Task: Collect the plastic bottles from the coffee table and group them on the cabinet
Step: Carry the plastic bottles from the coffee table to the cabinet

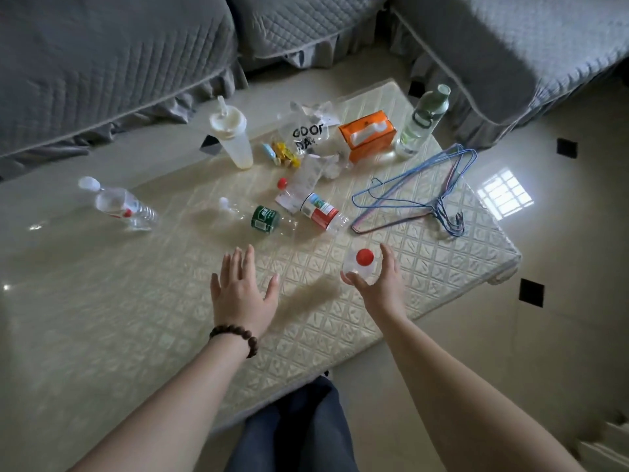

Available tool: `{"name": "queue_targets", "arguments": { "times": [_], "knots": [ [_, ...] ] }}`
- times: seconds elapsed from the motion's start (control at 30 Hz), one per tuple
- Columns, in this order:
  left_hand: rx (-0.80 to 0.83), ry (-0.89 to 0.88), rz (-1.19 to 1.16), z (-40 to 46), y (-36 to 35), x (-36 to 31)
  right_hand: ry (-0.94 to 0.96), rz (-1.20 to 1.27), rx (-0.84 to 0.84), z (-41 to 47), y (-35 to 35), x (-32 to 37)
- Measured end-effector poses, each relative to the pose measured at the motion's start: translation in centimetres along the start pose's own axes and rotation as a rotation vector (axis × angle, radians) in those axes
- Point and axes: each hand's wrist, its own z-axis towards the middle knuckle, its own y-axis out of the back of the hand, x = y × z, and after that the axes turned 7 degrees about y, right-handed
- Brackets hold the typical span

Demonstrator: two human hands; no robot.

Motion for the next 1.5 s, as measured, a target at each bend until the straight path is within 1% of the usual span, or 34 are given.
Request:
{"name": "queue_targets", "arguments": {
  "times": [0.13,0.3,0.47,0.63,0.83,0.9,1.0,1.07,1.23,1.37,1.43,1.5],
  "knots": [
    [0.026,0.025,0.006,1.7,-1.8,-0.2,-0.026,0.022,0.051,2.4,-2.0,-1.5],
    [0.040,0.043,0.002,2.8,-2.7,-0.3,-0.064,0.118,-0.002,3.5,-2.5,-1.4],
    [0.030,0.119,-0.043,4.1,-2.5,-0.5,-0.002,0.179,-0.044,4.0,-1.4,1.3],
    [-0.022,0.279,-0.131,7.2,-2.5,-0.9,0.120,0.187,-0.069,6.0,-0.8,5.4],
    [0.032,0.483,-0.213,13.4,-5.2,-1.7,0.305,0.151,-0.075,10.9,-2.2,10.3],
    [0.043,0.593,-0.296,16.0,-6.3,-2.2,0.349,0.157,-0.097,12.8,-2.8,10.9],
    [0.057,0.804,-0.450,20.1,-8.3,-2.0,0.390,0.171,-0.130,15.5,-3.9,10.7],
    [0.065,0.880,-0.509,22.3,-9.8,-1.3,0.421,0.187,-0.152,16.8,-4.6,10.2],
    [0.086,0.935,-0.589,25.2,-12.4,-0.2,0.442,0.189,-0.186,18.3,-6.0,9.0],
    [0.121,0.952,-0.668,25.7,-12.4,-0.2,0.424,0.175,-0.176,18.5,-6.9,8.5],
    [0.135,0.946,-0.721,25.7,-12.3,-0.4,0.417,0.177,-0.182,18.3,-7.3,8.5],
    [0.121,0.900,-0.762,25.4,-11.7,-0.6,0.390,0.173,-0.196,18.0,-7.5,8.6]
  ]
}}
